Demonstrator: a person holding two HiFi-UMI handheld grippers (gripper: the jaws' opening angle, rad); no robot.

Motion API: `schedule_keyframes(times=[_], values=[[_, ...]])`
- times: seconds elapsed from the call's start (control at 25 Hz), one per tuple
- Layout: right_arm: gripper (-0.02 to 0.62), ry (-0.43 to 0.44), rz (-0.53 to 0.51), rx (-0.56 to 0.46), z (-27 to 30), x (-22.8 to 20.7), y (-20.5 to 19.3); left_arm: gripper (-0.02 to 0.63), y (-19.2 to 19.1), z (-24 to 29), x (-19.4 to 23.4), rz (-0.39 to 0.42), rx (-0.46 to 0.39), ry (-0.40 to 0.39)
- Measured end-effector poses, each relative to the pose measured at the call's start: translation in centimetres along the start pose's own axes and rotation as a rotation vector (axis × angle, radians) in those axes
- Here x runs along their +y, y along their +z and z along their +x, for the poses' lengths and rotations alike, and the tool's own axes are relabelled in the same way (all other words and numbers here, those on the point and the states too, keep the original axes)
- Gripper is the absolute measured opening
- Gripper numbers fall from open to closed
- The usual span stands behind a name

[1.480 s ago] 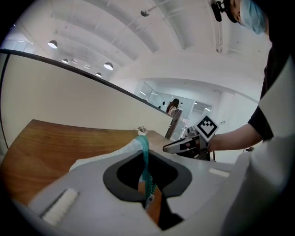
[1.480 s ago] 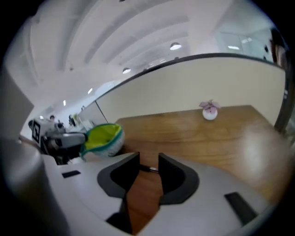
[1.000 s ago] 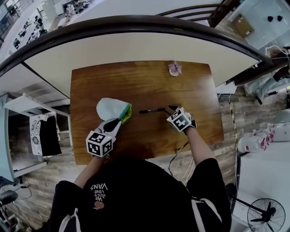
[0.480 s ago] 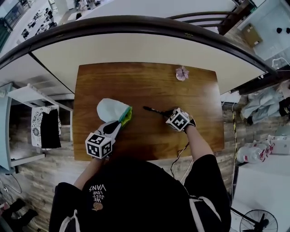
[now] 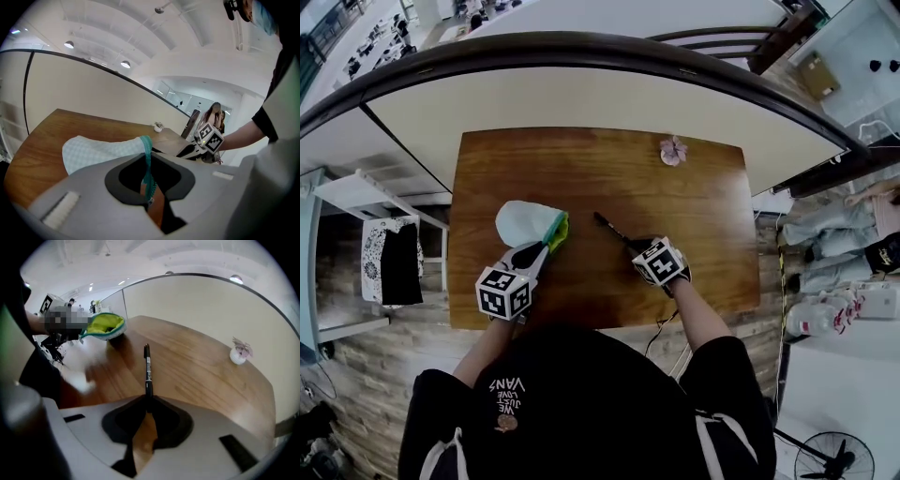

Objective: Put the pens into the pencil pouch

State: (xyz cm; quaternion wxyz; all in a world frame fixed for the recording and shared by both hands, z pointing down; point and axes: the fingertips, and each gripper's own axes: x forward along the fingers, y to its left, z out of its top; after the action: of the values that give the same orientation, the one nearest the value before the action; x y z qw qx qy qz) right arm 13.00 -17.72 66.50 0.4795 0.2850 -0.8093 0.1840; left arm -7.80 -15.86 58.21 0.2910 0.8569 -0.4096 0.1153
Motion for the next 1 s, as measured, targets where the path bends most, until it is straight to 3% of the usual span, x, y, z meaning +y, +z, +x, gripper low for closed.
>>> schedule_keyframes(times=[0.32,0.48,0.6,0.8,1.0], values=[[0.055,0.041,0.035,-0.086,-3.3,5.3,2.8,0.041,0.0,0.7,-0.5,0.035,0.003,0.030],[0.054,0.071,0.010,-0.079,-4.3,7.7,3.9,0.041,-0.1,0.8,-1.0,0.064,0.002,0.034],[0.054,0.080,-0.036,-0.053,-4.6,9.0,4.4,0.041,-0.2,0.6,-1.8,0.102,0.005,0.026],[0.055,0.046,-0.204,0.006,-4.7,9.9,5.9,0.041,-0.7,0.6,-3.7,0.172,0.021,-0.012],[0.055,0.047,-0.278,0.053,-4.4,10.7,7.4,0.041,-0.7,0.4,-5.0,0.199,0.017,-0.048]])
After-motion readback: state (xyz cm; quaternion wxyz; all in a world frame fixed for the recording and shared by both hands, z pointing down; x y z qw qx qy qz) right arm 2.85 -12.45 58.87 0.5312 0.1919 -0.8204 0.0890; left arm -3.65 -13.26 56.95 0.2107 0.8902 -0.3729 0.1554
